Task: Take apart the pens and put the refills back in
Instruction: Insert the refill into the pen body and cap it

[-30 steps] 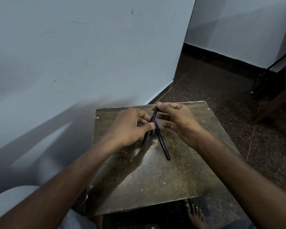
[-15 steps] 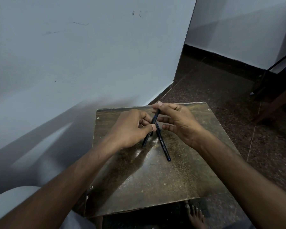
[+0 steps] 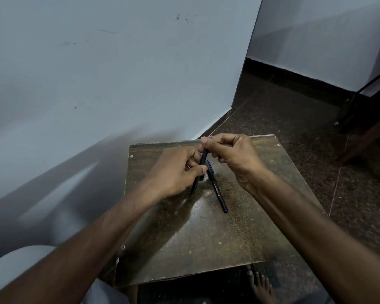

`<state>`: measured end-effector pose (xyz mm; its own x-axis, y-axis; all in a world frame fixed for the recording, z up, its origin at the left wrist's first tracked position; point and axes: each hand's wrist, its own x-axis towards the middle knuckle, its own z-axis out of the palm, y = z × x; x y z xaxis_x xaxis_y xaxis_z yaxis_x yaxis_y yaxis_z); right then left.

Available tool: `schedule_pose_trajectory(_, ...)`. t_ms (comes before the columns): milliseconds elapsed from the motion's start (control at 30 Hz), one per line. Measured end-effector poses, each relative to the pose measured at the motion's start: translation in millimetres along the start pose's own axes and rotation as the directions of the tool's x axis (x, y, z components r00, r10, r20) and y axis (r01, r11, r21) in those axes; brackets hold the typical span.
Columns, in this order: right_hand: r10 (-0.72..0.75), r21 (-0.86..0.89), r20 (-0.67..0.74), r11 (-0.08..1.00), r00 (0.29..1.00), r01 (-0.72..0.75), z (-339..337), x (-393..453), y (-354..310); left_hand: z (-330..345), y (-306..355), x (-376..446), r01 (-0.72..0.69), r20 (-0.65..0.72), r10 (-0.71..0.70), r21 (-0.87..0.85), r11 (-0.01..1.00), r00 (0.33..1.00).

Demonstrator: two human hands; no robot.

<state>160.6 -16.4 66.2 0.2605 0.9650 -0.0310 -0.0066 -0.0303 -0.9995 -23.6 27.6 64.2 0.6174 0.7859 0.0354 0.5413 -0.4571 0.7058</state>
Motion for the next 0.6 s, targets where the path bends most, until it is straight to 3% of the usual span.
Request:
schedule_pose_trajectory(100,-0.055,-0.059,-0.01,0.997,0.998,0.054,5,-4,-2,-4,-1,-1,0.02,-0.05,-0.019,0.023,1.0,0.999)
schedule_pose_trajectory(167,-0.068,-0.289,0.036,0.954,0.997,0.075,3,-5,-4,-8,-7,-1,0.059,-0.061,-0.054,0.088,0.994,0.997)
schedule_pose_trajectory(200,-0.096,-0.48,0.067,0.869,0.993,0.117,1,-4,-4,-9,-10,0,0.084,-0.075,-0.075,0.13,0.988,0.994)
schedule_pose_trajectory(267,-0.165,-0.803,0.205,0.535,0.965,0.262,-4,-3,-2,-12,-19,0,0.134,-0.125,-0.11,0.201,0.97,0.986)
schedule_pose_trajectory(300,-0.163,-0.872,0.29,0.361,0.943,0.331,-6,-2,-2,-14,-22,0,0.154,-0.158,-0.119,0.229,0.961,0.98)
schedule_pose_trajectory(333,-0.144,-0.894,0.359,0.23,0.922,0.384,-9,-1,-1,-15,-24,0,0.172,-0.189,-0.127,0.246,0.954,0.974)
schedule_pose_trajectory(400,-0.087,-0.89,0.44,0.092,0.894,0.447,-13,2,3,-18,-27,0,0.196,-0.226,-0.138,0.254,0.947,0.964)
schedule_pose_trajectory(500,-0.036,-0.873,0.486,0.023,0.873,0.487,-15,6,9,-19,-27,1,0.184,-0.241,-0.123,0.251,0.95,0.963)
schedule_pose_trajectory(600,-0.032,-0.856,0.514,0.044,0.857,0.515,-10,9,12,-17,-27,1,0.16,-0.216,-0.107,0.246,0.956,0.97)
